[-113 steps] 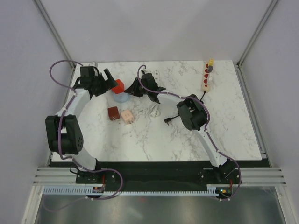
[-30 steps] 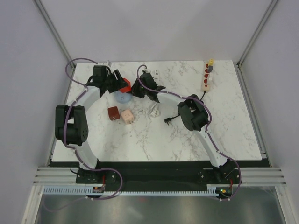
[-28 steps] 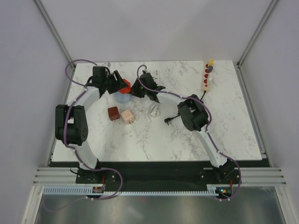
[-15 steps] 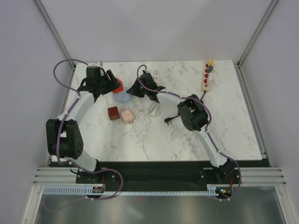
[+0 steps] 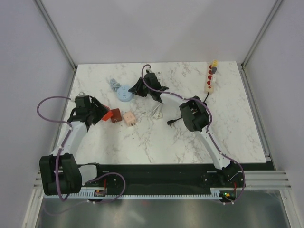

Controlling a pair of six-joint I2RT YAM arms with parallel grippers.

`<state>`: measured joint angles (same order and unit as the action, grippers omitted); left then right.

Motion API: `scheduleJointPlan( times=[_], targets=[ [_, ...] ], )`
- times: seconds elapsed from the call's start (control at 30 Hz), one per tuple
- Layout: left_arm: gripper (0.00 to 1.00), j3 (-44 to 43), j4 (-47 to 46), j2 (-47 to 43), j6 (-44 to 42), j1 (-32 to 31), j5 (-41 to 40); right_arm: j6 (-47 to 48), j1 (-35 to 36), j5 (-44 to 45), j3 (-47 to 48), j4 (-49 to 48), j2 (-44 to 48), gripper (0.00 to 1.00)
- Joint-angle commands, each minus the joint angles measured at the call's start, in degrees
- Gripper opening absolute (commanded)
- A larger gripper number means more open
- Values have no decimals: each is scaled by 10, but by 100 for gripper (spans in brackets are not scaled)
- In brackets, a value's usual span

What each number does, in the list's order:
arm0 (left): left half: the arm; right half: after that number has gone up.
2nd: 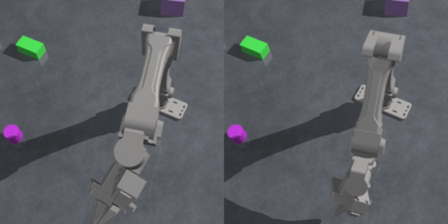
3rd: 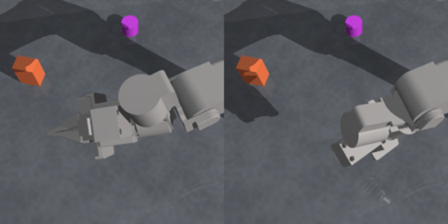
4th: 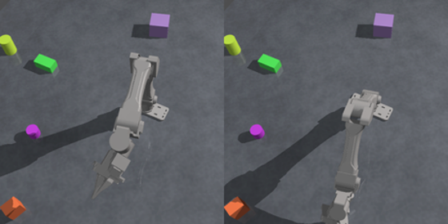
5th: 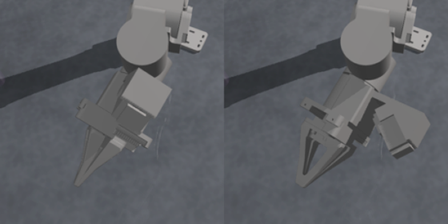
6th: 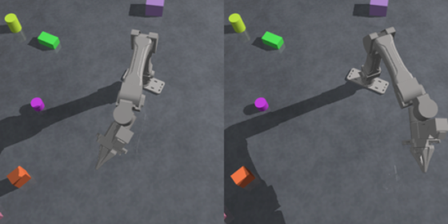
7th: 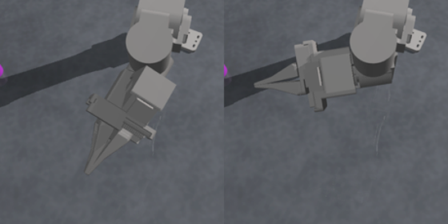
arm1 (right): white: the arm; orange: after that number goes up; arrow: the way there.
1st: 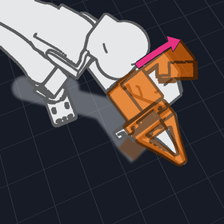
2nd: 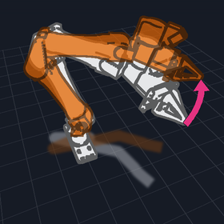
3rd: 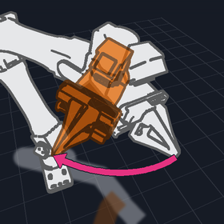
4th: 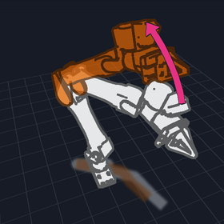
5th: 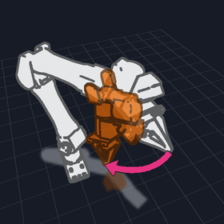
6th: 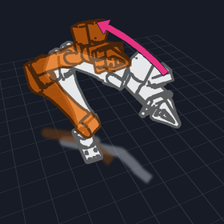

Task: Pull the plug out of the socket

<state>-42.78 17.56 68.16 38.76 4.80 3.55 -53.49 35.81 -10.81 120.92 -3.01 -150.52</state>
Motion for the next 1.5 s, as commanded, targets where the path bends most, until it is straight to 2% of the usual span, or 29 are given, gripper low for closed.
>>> scheduleJointPlan(
  times=[0.0, 0.47, 0.73, 0.8, 0.83, 0.9, 0.93, 0.97, 1.0, 1.03, 1.07, 1.13, 1.47],
  targets=[
    [2, 20, -51, -18, 47, 6, 17, 14, -7, 41, 10, 67, -42, 0],
    [2, 53, -134, 42, 69, 51, 28, 19, -7, 24, 0, 61, -41, 0],
    [3, 51, -152, 99, 68, 97, 100, 2, -8, 20, 33, 57, -61, 0],
    [12, 56, -148, 102, 69, 97, 102, -6, -10, 21, 38, 55, -65, 0],
    [26, 59, -144, 101, 70, 97, 99, -11, -10, 23, 44, 54, -71, 0],
    [36, 61, -140, 97, 71, 97, 100, -11, -13, 28, 53, 53, -76, 0],
    [45, 60, -136, 96, 71, 97, 101, -11, -14, 36, 61, 55, -80, 0],
    [49, 59, -133, 94, 71, 97, 103, -11, -14, 42, 63, 55, -81, 0],
    [57, 56, -130, 88, 69, 97, 103, -10, -17, 47, 64, 55, -80, 0],
    [79, 53, -122, 84, 68, 97, 103, -7, -18, 59, 70, 55, -80, 0],
    [84, 51, -117, 80, 66, 97, 102, -4, -19, 64, 73, 55, -80, 0],
    [99, 44, -110, 62, 63, 97, 99, 2, -20, 78, 81, 54, -79, 0],
    [100, 31, -73, -21, 52, 87, 116, 5, -36, 170, 82, 48, -57, 0]
  ],
)
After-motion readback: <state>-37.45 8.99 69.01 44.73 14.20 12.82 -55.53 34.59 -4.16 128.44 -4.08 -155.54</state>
